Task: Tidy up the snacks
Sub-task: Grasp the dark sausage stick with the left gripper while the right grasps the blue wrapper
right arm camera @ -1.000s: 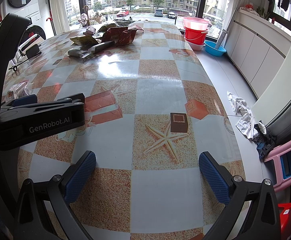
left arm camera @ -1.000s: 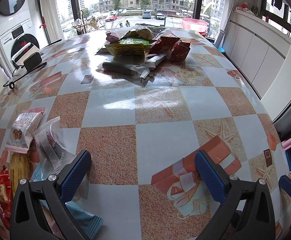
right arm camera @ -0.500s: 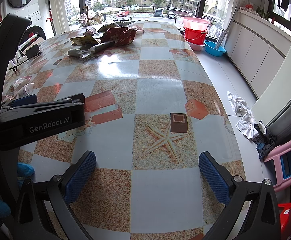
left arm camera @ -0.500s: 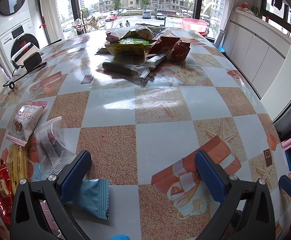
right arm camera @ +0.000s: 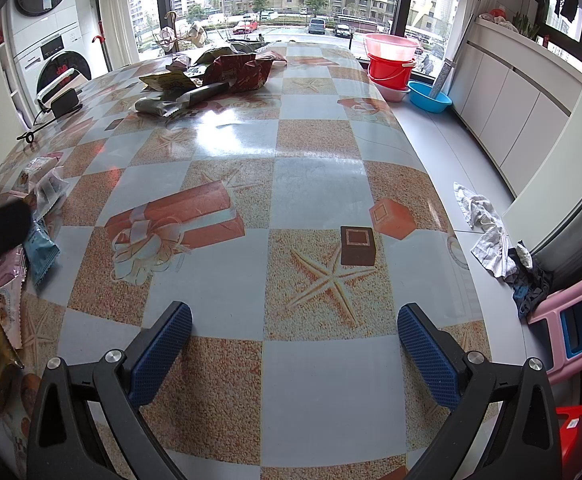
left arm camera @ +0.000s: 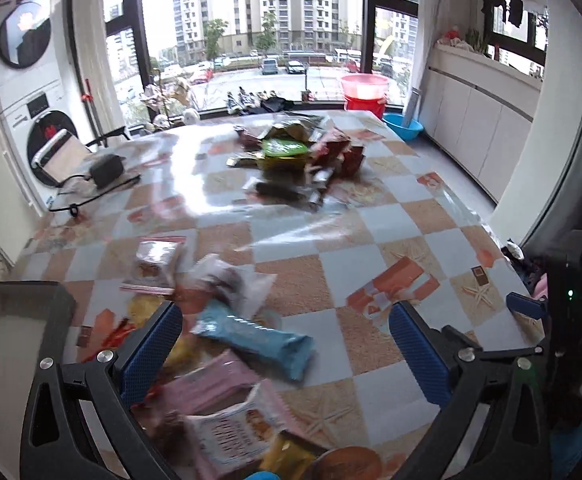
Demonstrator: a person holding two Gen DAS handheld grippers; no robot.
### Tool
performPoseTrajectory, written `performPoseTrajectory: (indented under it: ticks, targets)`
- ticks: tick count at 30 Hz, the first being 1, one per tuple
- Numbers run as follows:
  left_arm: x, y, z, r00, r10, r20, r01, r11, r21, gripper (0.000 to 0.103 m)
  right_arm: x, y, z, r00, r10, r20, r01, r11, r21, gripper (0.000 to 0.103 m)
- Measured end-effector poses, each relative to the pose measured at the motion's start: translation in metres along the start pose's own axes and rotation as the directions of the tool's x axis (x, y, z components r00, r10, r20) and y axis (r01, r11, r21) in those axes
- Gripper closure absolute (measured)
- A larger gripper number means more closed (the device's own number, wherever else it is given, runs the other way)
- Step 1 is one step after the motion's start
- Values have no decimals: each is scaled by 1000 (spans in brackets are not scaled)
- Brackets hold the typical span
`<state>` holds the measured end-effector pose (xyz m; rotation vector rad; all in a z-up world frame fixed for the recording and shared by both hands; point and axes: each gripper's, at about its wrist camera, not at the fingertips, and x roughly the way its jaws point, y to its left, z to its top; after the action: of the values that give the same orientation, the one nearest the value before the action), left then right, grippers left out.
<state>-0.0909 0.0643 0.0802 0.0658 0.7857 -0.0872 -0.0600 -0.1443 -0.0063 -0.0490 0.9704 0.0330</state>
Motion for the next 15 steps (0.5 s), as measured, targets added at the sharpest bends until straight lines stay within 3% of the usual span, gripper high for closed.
performPoseTrajectory:
  ticks: [3,8,13,15]
  targets:
    - [-5,40,-20,998,54,-25,-55,997,-46,0,0,0,0,1000,0,0,0,1000,0,0]
    - [16,97,-64,982,79,-169,-107,980,-167,0,0,0,0,1000,0,0,0,1000,0,0]
    - [30,113,-84,977,31,-211,-85,964,-253,0,0,2,-1,1000,-3,-6,3,1000,1,0]
    - [32,111,-83,975,48,-215,-101,965,-242,0,2,0,1,1000,-3,-12,3,1000,4,0]
